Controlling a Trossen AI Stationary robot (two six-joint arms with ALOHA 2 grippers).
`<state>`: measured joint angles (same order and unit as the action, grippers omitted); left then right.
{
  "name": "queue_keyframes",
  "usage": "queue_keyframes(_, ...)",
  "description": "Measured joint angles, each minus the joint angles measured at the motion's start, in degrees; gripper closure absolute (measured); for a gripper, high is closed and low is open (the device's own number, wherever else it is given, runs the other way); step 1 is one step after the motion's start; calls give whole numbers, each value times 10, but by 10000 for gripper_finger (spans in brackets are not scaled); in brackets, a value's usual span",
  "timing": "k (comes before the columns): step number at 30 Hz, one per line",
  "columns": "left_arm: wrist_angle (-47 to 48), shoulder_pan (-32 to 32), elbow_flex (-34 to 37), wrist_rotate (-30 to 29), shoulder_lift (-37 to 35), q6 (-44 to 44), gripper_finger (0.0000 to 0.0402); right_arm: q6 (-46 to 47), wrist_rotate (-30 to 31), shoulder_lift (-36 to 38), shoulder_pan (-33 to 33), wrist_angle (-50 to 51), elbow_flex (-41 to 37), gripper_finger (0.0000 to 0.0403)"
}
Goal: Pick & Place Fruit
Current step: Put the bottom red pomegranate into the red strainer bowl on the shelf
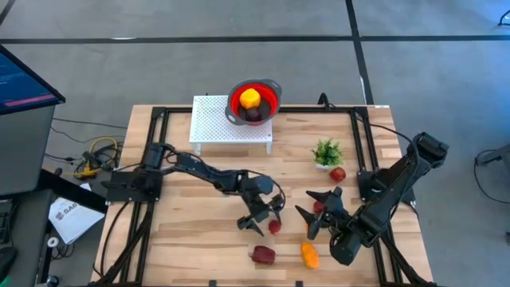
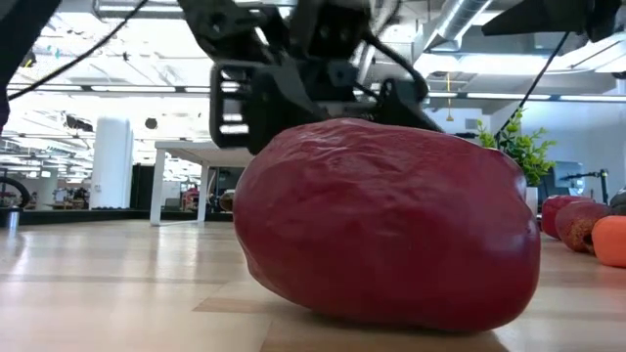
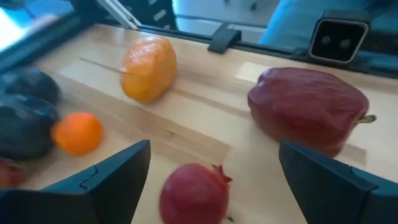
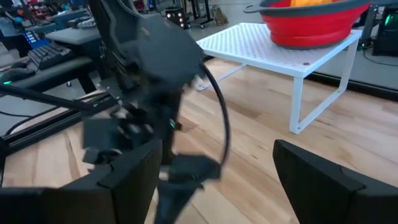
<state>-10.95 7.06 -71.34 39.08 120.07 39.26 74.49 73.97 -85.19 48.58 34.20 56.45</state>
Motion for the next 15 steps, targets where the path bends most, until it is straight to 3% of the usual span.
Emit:
queue_keyframes(9,-4,-29,-72,98,79,-70,55,-10,-2,0,4,-44,0,102)
queue_keyframes(15,-4,-34,-84,97,110,-95,56,-28,-4,0,22,-84,0,102)
